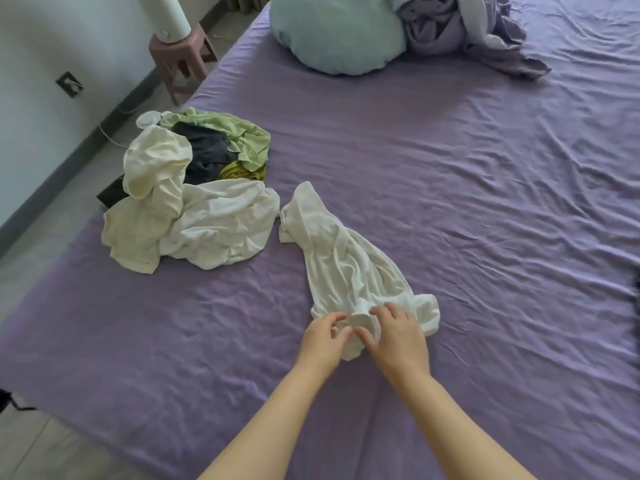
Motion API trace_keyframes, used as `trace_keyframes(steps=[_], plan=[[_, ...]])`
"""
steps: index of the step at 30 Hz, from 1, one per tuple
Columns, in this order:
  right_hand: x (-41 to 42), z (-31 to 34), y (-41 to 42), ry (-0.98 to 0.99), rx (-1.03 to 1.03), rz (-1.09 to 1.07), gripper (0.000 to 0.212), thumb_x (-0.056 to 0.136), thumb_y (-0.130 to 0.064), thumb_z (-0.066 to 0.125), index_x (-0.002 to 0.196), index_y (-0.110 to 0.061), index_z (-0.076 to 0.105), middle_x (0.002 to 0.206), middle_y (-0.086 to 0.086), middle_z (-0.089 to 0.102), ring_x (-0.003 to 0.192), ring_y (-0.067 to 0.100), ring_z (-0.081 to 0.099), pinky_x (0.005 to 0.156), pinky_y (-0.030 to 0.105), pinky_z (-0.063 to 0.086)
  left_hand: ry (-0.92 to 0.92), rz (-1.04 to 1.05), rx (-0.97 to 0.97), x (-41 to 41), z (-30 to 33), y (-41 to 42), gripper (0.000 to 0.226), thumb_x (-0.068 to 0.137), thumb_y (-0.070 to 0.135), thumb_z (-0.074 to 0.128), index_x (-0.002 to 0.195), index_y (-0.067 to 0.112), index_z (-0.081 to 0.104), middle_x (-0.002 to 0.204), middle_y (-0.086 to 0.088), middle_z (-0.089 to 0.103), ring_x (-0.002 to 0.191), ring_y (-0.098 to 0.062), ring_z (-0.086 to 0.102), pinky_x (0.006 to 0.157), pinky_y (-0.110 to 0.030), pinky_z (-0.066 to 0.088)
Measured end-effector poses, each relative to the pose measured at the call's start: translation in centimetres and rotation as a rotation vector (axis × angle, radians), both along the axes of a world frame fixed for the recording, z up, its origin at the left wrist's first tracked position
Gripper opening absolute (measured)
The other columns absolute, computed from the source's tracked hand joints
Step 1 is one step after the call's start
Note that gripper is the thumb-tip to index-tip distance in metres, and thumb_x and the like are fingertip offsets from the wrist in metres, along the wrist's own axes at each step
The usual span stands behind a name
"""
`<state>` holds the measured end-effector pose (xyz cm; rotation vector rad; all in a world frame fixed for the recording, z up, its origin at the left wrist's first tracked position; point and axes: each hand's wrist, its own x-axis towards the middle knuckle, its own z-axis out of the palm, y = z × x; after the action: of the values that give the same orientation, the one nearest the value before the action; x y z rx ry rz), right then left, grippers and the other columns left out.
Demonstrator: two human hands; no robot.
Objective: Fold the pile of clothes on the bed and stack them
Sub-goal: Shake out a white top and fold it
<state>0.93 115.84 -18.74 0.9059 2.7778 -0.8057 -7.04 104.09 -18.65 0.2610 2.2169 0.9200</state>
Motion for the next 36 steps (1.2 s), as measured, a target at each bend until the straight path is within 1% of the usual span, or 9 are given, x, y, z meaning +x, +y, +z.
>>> trace_keyframes(steps=[2,5,8,13,17,21,26,32,36], plan=[[-0.7,-0.3,0.3,0.034,-0.131,-0.108,0.021,0.093,-0.033,0.057,0.103,-0.018,0.067,0.109,-0.002,0.062,0.107,0.019,0.055,0.085,0.028,0.043,-0.008,-0.026,0.095,-0.5,-0.2,0.5,0.042,0.091,0.016,0.062,0.132,0.019,0.055,0.125,-0.002,0.058,0.104,-0.013,0.059,0.091,-0.019,0.045],[-0.6,1.2,1.9,0.191,-0.583,-0.329,0.011,0.093,-0.024,0.060,0.083,-0.025,0.066,0.083,-0.006,0.069,0.085,0.015,0.065,0.067,0.020,0.048,-0.075,-0.148,0.194,-1.3,0.5,1.5,0.058,0.089,0.014,0.064,0.141,0.030,0.044,0.126,0.004,0.048,0.101,-0.010,0.058,0.091,-0.016,0.046],[0.1,4.3,4.2,0.313,-0.724,-0.386,0.012,0.092,-0.021,0.062,0.085,-0.025,0.070,0.079,0.001,0.071,0.078,0.019,0.068,0.066,0.035,0.058,-0.249,-0.193,0.336,-2.0,3.0,3.1,0.055,0.089,0.021,0.068,0.139,0.031,0.047,0.104,0.006,0.055,0.089,0.000,0.059,0.080,-0.010,0.048],[0.8,9.9,6.9,0.461,-0.781,-0.334,0.013,0.092,-0.009,0.059,0.094,-0.014,0.071,0.086,0.004,0.073,0.083,0.020,0.070,0.067,0.032,0.058,-0.559,-0.027,0.527,-1.2,9.6,6.8,0.047,0.090,0.041,0.059,0.132,0.023,0.047,0.105,-0.005,0.068,0.099,-0.025,0.069,0.092,-0.039,0.054],[1.5,14.3,7.8,0.560,-0.878,-0.351,0.017,0.094,-0.006,0.054,0.093,-0.015,0.068,0.087,0.005,0.074,0.082,0.017,0.071,0.066,0.025,0.057,-0.449,0.119,0.645,0.3,14.0,9.7,0.022,0.094,0.017,0.060,0.105,-0.001,0.066,0.099,-0.016,0.070,0.088,-0.022,0.070,0.078,-0.030,0.058],[4.9,15.5,9.2,0.541,-0.792,-0.517,0.017,0.095,-0.002,0.048,0.092,-0.010,0.063,0.077,0.008,0.070,0.069,0.016,0.068,0.058,0.024,0.053,-0.198,0.198,0.453,1.4,16.0,10.4,0.012,0.092,0.008,0.059,0.103,0.006,0.063,0.087,-0.004,0.065,0.079,-0.016,0.064,0.072,-0.028,0.054],[9.7,11.8,9.5,0.311,-0.633,-0.522,0.023,0.088,0.000,0.053,0.080,-0.019,0.062,0.078,0.006,0.069,0.073,0.019,0.064,0.068,0.033,0.050,-0.051,-0.062,0.178,3.5,13.6,9.4,0.018,0.089,0.015,0.060,0.106,0.015,0.065,0.102,-0.005,0.067,0.099,-0.021,0.064,0.090,-0.034,0.049],[10.8,5.5,8.7,0.131,-0.587,-0.467,0.020,0.084,-0.005,0.058,0.078,-0.024,0.063,0.075,-0.006,0.067,0.072,0.012,0.060,0.072,0.031,0.050,0.042,-0.197,0.080,4.4,7.8,11.3,0.021,0.089,0.015,0.060,0.109,0.011,0.068,0.107,-0.006,0.068,0.102,-0.020,0.063,0.087,-0.024,0.046],[10.1,1.8,9.0,0.087,-0.569,-0.486,0.014,0.087,-0.007,0.059,0.089,-0.020,0.063,0.085,-0.004,0.067,0.082,0.013,0.061,0.079,0.032,0.050,0.293,-0.668,-0.050,3.9,4.1,13.4,0.033,0.091,0.016,0.054,0.123,0.019,0.061,0.124,-0.004,0.059,0.118,-0.022,0.052,0.091,-0.025,0.040]])
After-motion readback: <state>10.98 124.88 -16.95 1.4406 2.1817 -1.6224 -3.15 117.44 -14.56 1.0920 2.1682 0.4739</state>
